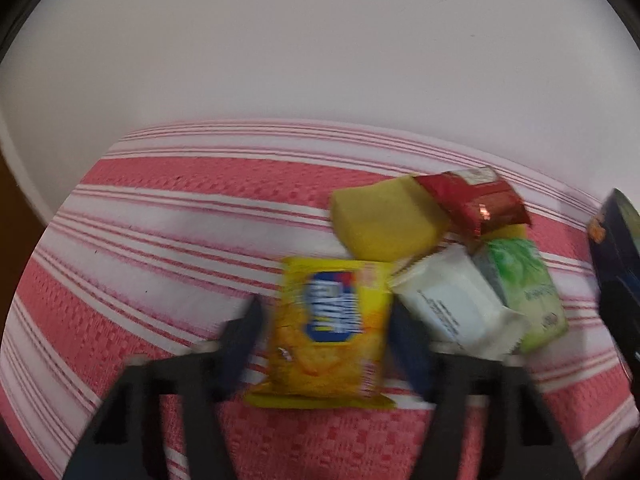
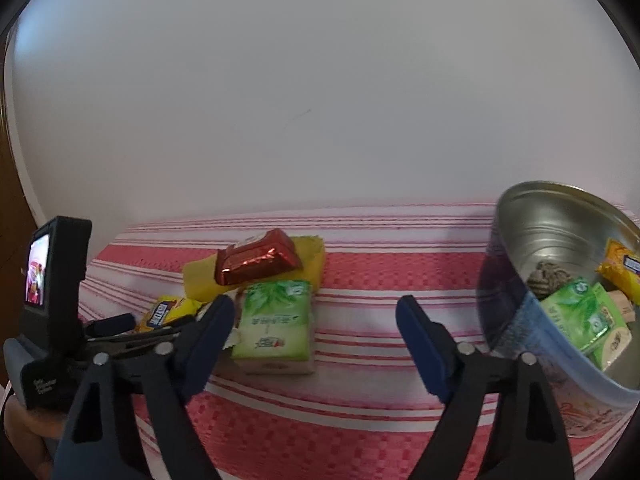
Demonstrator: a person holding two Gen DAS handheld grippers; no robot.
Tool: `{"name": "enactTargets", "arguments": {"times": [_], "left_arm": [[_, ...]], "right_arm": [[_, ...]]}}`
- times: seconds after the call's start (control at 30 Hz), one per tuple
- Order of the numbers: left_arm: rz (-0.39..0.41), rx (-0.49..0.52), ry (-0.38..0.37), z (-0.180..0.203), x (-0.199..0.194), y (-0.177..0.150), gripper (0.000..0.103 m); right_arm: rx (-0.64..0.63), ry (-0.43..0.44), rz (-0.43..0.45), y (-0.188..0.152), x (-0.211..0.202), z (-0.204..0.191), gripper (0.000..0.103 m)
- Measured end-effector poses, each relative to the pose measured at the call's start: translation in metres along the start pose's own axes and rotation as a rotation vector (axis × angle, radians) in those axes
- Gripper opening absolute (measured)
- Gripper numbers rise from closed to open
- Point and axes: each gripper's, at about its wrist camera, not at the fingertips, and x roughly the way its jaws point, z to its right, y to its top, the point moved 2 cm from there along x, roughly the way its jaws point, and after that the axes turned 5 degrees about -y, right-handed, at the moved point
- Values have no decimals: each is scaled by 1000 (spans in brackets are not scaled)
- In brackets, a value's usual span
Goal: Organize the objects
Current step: 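Grasp the yellow XianWei cracker bag with the left gripper while the right gripper grasps the white wrapped packet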
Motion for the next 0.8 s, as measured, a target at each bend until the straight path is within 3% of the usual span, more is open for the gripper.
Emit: {"name": "enactTargets", "arguments": {"times": [0.1, 0.27, 0.37, 0.43, 0.57, 0.67, 0.8], "left_arm": [[4, -25, 78, -17, -5, -2, 53], [71, -160, 136, -59, -23, 3, 53], [120, -194, 259, -75, -34, 7, 53], [138, -216, 300, -82, -38, 8, 53], [134, -269, 283, -92, -42, 9, 53], [122, -265, 258, -90, -41, 10, 53], [124, -248, 238, -77, -48, 5, 53]], "right_arm": [[-11, 8, 4, 1, 3, -7, 80], [-41, 71, -16, 7, 12, -28, 73], [-76, 111, -45, 8, 22, -46, 73], [-116, 128, -67, 7, 29, -60, 73], [-257, 119, -175, -3, 51, -91, 59], [-285, 90, -260, -9, 69, -96, 59], [-305, 57, -272, -10, 79, -99, 62]]}}
